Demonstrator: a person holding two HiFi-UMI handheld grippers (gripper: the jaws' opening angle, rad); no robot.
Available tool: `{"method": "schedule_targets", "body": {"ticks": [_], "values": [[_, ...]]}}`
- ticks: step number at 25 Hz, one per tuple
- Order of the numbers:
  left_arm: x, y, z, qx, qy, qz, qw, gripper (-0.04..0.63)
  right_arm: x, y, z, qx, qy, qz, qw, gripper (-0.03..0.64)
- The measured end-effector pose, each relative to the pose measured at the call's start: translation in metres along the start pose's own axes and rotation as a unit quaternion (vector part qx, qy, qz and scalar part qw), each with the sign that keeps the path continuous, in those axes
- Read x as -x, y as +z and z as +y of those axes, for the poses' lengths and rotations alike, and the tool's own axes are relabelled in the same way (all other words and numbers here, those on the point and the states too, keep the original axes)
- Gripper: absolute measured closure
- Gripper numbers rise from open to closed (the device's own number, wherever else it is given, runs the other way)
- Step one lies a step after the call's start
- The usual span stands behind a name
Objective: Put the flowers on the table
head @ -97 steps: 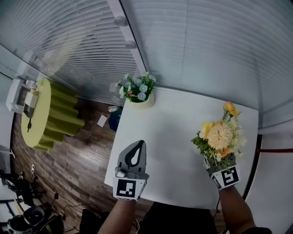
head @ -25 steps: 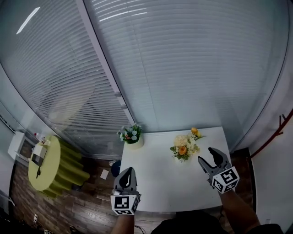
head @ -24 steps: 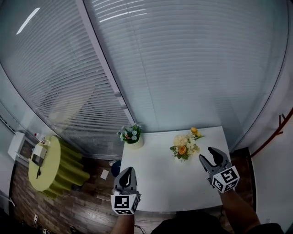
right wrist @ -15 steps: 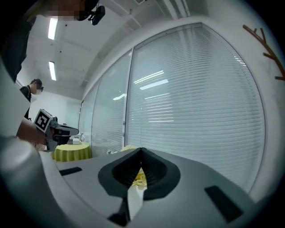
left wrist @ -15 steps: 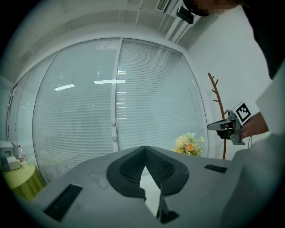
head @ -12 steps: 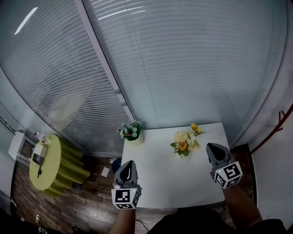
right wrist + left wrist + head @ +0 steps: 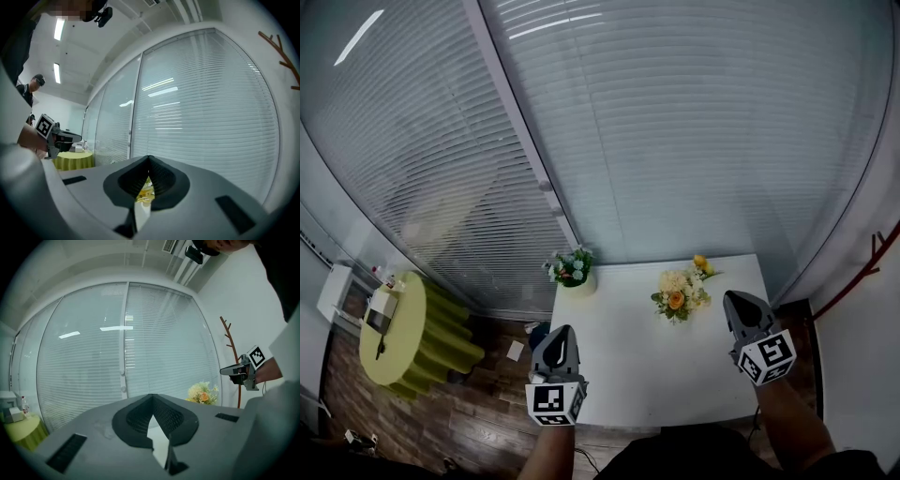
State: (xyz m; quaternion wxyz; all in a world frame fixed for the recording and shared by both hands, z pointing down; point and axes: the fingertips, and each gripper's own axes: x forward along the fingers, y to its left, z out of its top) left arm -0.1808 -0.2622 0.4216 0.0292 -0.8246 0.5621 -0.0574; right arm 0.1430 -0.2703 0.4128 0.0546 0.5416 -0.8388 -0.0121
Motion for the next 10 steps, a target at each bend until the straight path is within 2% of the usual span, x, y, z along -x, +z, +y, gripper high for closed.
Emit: {"method": "schedule_targets", "body": {"ticks": [10], "values": [[0.0065,0.0065,-0.0019,-0.001,0.009,-0.002,1.0000,0.600,0.0019,0.0003,0.0092,0.000,0.010,0.001,1.000,0.595]]}}
